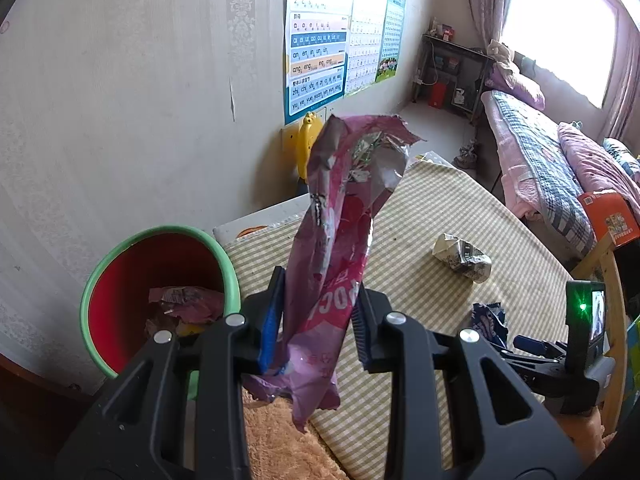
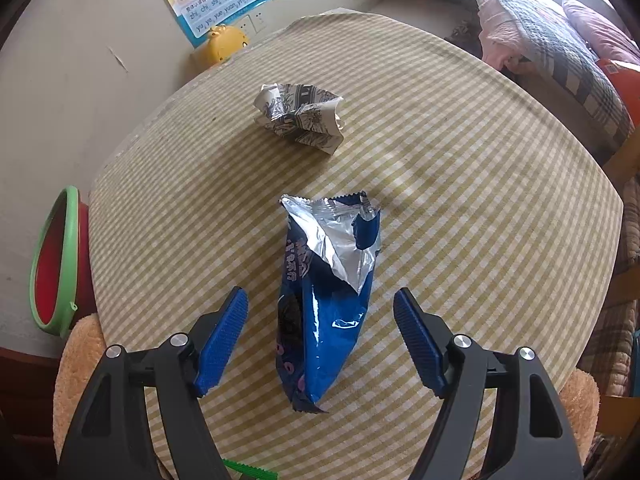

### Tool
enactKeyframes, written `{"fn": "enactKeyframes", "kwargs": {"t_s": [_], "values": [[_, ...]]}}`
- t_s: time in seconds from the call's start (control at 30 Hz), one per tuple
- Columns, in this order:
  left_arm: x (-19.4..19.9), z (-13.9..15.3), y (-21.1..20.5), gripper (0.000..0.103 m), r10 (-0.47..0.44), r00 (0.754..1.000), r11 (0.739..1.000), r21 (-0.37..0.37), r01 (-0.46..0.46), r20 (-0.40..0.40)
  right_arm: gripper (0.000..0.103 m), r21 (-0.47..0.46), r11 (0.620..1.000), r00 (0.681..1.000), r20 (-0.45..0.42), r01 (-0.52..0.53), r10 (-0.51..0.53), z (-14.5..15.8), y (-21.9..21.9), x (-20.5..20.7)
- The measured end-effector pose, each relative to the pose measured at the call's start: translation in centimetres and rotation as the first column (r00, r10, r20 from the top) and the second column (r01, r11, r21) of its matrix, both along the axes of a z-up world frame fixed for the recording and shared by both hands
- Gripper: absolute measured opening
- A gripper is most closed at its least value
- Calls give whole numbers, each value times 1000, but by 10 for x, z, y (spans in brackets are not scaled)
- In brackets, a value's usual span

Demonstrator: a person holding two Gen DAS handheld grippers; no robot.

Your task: Collect trash

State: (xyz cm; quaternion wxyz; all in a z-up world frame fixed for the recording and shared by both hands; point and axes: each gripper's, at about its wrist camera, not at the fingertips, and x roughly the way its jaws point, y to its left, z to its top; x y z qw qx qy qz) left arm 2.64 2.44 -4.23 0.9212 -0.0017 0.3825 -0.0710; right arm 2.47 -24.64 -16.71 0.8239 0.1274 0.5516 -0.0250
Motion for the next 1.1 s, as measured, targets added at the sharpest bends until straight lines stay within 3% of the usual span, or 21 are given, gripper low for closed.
{"fn": "enactKeyframes", "kwargs": {"t_s": [0.13,0.3,0.37,0.67,1.1], "values": [[0,-1,0,29,3,1000,1000,-1,-3,-3,69,-5,1000,1000,7,-8,8,1,0,-1],[0,-2,0,29,3,1000,1000,1,-3,-5,30,7,1000,999,-18,-30,30,-5,6,-2],[0,-2,1,29,2,1000,1000,1,-2,-6,25,14,999,999,-15,-34,34,-3,8,-3],[1,-5,1,29,3,1000,1000,3,-3,-13,23,80,996,991,128,-47,36,51,15,-14],[2,-6,4,29,7,1000,1000,0,-7,-10,24,87,989,947,311,-116,83,127,42,-21]]}}
